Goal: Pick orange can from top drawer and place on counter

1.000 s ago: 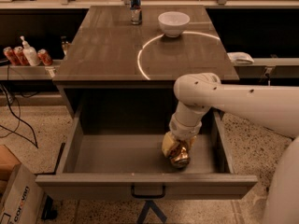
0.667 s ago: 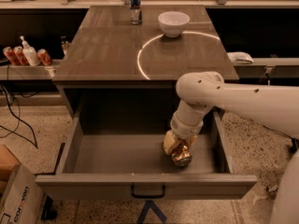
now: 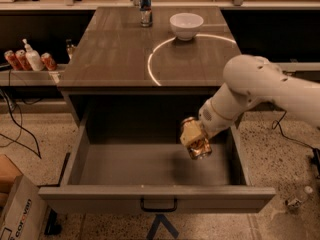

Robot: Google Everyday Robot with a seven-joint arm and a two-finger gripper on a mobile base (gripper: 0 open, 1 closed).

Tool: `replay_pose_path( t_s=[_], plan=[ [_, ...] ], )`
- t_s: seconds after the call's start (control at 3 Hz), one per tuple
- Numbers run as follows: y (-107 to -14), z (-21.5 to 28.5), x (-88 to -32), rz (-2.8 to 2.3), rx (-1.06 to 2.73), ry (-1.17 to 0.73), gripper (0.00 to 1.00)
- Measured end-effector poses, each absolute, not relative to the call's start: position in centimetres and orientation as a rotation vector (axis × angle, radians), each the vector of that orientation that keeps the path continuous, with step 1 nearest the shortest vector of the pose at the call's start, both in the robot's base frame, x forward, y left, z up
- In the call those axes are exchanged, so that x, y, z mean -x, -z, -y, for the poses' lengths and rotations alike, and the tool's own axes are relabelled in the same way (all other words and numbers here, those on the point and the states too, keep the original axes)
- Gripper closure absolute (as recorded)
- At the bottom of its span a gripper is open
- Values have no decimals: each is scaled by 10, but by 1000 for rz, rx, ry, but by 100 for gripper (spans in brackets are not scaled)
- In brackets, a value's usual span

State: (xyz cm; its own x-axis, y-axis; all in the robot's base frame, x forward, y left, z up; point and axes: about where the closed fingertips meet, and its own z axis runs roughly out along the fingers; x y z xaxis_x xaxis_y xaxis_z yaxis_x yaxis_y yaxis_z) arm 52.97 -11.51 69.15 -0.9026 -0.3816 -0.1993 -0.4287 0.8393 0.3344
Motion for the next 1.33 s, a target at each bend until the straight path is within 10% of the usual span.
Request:
replay_pose_path(
  t_s=[1.33],
  plan=[
    [-904,159,-587,-2184,1274,-300,100]
  ],
)
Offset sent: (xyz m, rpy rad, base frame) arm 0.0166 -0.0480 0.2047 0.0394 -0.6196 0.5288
